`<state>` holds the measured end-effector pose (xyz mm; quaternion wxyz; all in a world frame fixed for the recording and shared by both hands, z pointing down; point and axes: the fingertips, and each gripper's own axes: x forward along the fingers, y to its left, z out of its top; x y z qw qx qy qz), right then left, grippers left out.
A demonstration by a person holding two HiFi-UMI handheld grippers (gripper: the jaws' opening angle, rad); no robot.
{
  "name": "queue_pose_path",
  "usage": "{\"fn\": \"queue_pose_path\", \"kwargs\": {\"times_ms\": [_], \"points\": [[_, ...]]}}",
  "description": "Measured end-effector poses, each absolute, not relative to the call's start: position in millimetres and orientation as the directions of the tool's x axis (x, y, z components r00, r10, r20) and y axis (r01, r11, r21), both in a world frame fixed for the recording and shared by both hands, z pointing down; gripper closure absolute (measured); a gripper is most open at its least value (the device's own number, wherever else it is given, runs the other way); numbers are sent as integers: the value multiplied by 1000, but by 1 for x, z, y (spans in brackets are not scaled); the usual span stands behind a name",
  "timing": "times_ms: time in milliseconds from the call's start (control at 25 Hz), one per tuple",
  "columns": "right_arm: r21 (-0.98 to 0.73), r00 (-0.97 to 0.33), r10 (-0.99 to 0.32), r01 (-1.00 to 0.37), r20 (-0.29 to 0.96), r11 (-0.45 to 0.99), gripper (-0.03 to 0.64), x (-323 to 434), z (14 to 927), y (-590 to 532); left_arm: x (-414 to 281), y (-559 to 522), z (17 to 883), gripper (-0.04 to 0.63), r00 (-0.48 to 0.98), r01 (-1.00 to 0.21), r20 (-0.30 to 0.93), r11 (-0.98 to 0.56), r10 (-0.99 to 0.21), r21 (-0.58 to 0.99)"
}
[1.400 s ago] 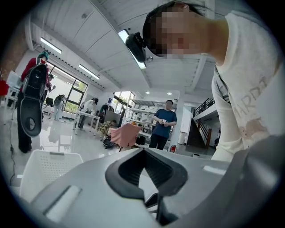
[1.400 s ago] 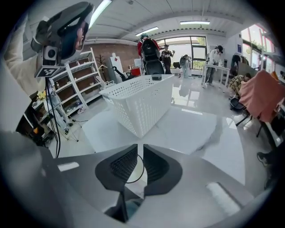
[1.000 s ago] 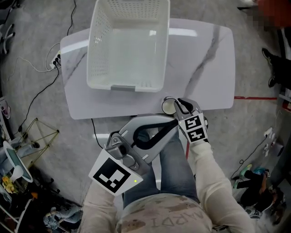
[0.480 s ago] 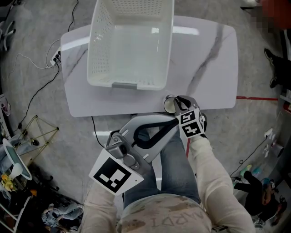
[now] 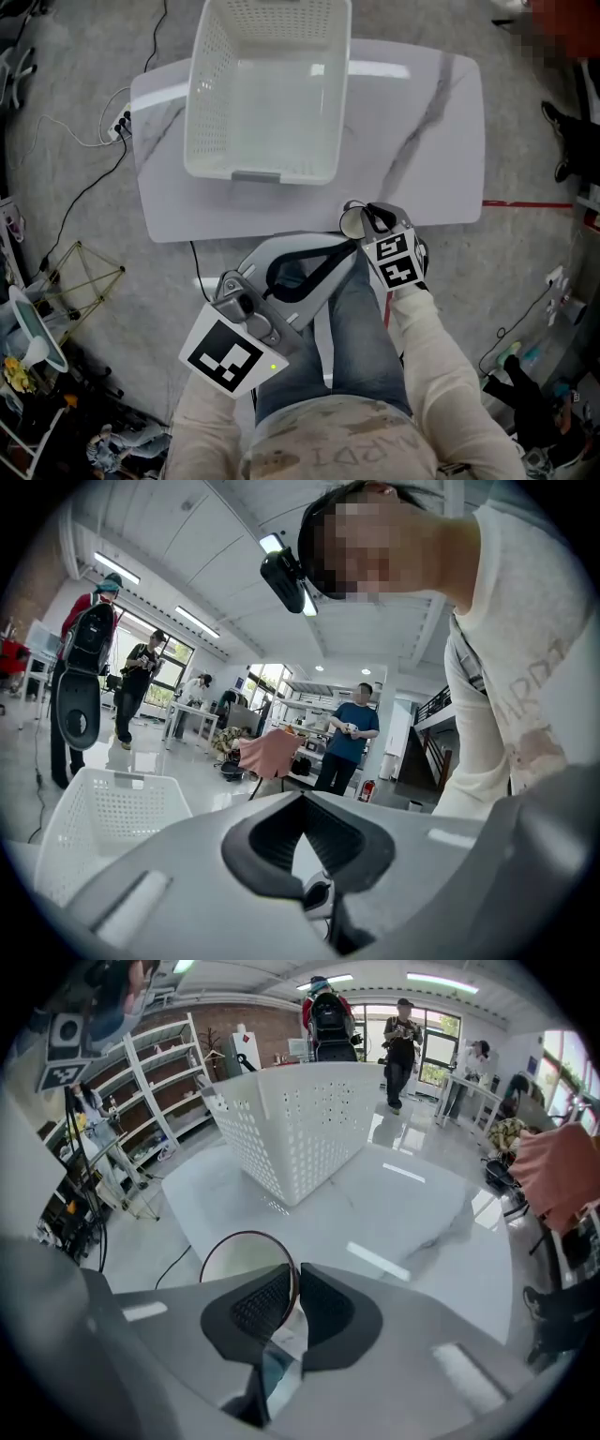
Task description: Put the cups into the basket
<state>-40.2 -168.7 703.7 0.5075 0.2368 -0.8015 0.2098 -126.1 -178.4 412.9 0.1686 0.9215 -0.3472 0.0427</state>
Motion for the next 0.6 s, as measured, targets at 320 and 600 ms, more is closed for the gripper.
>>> {"fn": "queue_pose_path", "kwargs": {"times_ms": [320, 600], "points": [[-117, -487, -251, -606, 837, 787, 561, -47, 590, -190, -119, -185, 351, 595, 739, -673, 164, -701, -654, 236], [-111, -589, -299, -558, 751, 822, 561, -53, 480, -222, -115, -202, 276, 595, 680, -731, 106, -661, -725, 167]]}}
